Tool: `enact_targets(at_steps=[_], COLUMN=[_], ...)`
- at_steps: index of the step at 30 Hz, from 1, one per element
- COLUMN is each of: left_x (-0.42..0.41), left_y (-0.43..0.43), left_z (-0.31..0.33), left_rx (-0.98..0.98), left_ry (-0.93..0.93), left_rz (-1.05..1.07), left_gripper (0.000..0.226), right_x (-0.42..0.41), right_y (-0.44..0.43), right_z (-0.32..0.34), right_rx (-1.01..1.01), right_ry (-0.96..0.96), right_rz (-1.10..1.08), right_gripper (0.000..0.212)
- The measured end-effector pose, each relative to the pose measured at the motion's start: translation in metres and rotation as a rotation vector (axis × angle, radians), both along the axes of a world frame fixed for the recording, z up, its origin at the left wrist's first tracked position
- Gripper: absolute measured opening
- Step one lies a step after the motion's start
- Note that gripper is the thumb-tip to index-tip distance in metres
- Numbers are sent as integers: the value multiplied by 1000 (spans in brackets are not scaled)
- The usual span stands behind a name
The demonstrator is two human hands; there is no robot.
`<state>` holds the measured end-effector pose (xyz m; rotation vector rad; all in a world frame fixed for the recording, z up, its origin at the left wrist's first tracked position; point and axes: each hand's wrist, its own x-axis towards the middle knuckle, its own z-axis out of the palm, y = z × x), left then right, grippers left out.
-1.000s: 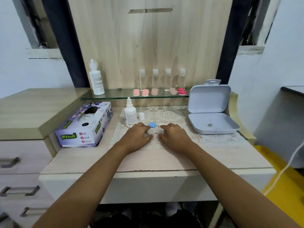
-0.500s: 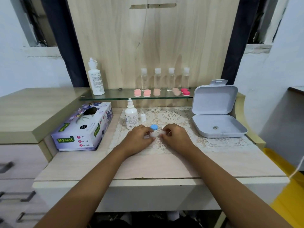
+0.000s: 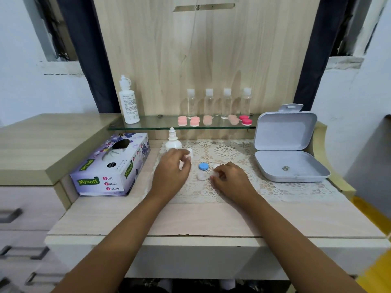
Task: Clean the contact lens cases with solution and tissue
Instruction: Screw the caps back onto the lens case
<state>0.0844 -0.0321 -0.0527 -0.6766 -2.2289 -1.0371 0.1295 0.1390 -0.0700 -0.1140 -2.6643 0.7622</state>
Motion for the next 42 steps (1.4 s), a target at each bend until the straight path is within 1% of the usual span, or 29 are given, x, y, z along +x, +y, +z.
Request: enact_targets(at_steps=[2, 3, 4, 6, 8, 9, 11, 13, 16, 18, 20, 24, 26, 30, 36, 42], left_x=[-5, -10, -15, -27, -38, -42, -45, -46, -42, -39, -36, -34, -35, -37, -38, -37], left_y=[-3, -4, -5, -5, -5, -4, -2, -1, -3, -7, -14, -28, -34, -41, -41, -38], left_z=[6, 8, 9, 8, 4, 2, 0, 0, 2, 5, 8, 9, 8, 8, 14, 17], left_rx=[121, 145, 150, 159, 225, 287, 365, 369, 335, 286, 191, -152, -290, -535, -743, -829], left_ry=[58, 34, -30, -227, -396, -448, -505, -507, -450, -410, -355, -211, -149, -45, 105, 195], left_rz=[111, 141, 146, 109, 39, -8, -59, -48, -61, -98, -113, -59, -80, -105, -51, -44], left_gripper=[27, 34, 44, 63, 75, 75, 64, 53, 49, 52, 53, 56, 58, 55, 60, 57], right_x=[1, 2, 3, 4, 5, 6, 6, 6, 6, 6, 6, 5, 5, 6, 7, 8], right_y=[-1, -2, -2, -3, -4, -4, -3, -3, -3, -3, -3, -4, -4, -4, -5, -5], right_z=[0, -1, 0, 0, 0, 0, -1, -1, -2, -2, -3, -3, -3, -2, -4, -3], right_rx=[21, 32, 49, 77, 75, 71, 76, 80, 76, 63, 51, 29, 16, 5, 16, 25], right_ry=[11, 16, 21, 31, 45, 50, 55, 60, 75, 79, 79, 75, 70, 71, 110, 102], right_rz=[-11, -15, -19, -23, -19, -16, -9, -8, -7, 4, 12, 3, 0, 0, -4, -4], right_gripper=[26, 25, 25, 26, 25, 25, 24, 22, 21, 21, 21, 21, 21, 21, 19, 20])
